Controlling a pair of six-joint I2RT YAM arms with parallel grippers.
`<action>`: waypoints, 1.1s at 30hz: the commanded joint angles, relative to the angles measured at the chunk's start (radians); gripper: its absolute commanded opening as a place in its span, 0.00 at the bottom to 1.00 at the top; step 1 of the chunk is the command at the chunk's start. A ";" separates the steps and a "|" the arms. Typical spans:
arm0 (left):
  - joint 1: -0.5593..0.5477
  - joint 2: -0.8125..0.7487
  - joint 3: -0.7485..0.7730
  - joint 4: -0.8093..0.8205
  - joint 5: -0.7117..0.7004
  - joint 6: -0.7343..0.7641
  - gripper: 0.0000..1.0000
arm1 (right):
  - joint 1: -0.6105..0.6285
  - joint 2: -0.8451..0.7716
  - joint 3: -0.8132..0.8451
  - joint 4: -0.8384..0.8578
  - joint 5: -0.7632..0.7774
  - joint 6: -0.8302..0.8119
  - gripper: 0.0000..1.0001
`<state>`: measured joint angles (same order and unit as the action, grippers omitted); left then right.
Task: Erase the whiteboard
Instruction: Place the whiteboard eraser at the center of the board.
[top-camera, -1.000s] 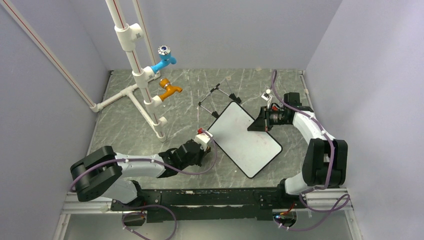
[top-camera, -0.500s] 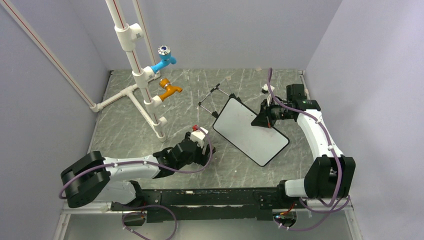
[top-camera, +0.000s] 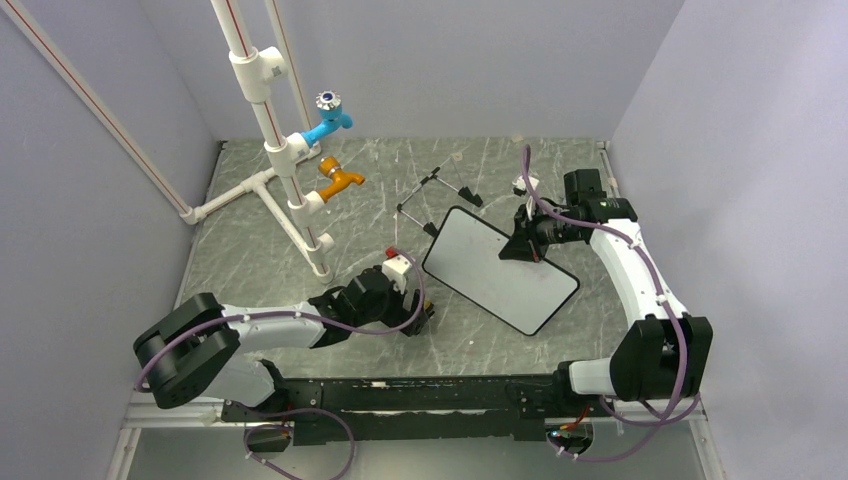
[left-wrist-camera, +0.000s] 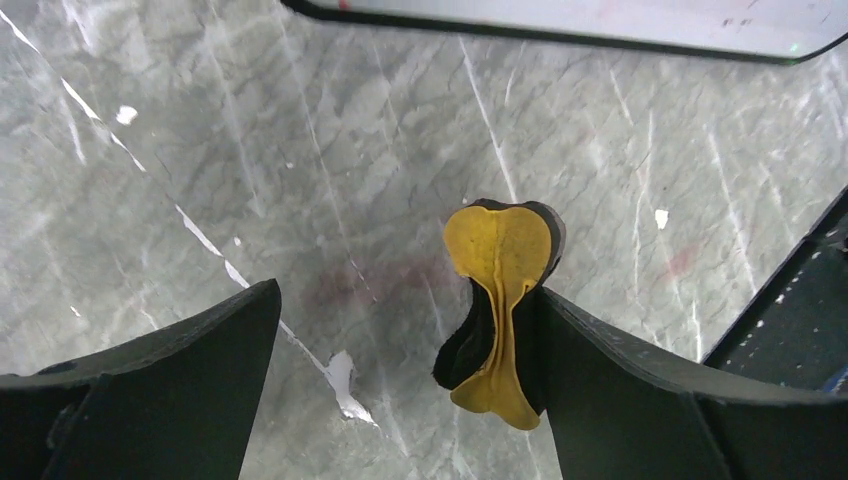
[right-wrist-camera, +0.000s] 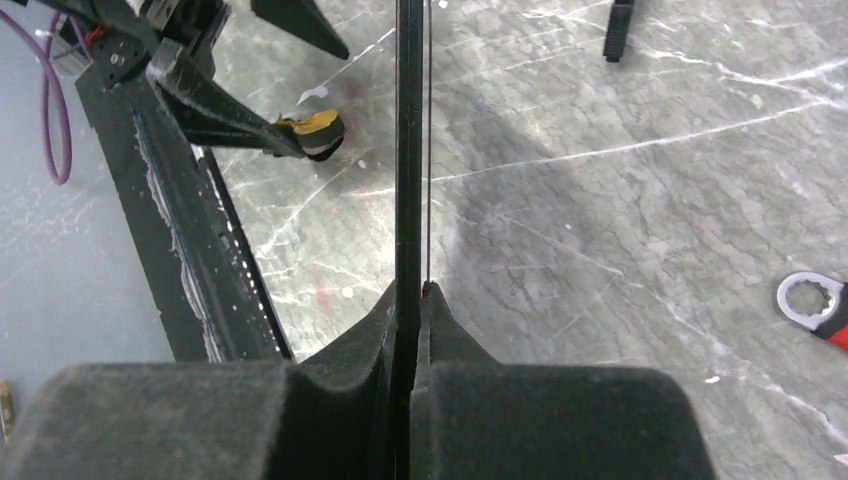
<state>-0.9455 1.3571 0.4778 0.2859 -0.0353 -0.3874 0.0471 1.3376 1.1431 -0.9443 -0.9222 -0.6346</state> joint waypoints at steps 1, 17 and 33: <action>0.034 -0.052 -0.008 0.091 0.061 -0.017 0.96 | 0.025 -0.072 0.010 -0.031 -0.056 -0.063 0.00; 0.043 -0.041 0.108 -0.080 -0.066 0.144 0.96 | 0.129 -0.151 0.091 -0.094 0.020 -0.024 0.00; 0.089 -0.600 -0.099 0.053 0.270 0.279 0.99 | 0.266 -0.093 0.179 -0.401 0.113 -0.414 0.00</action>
<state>-0.8658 0.8188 0.4038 0.3012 0.1020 -0.1280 0.2493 1.2545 1.2652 -1.2617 -0.7910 -0.9291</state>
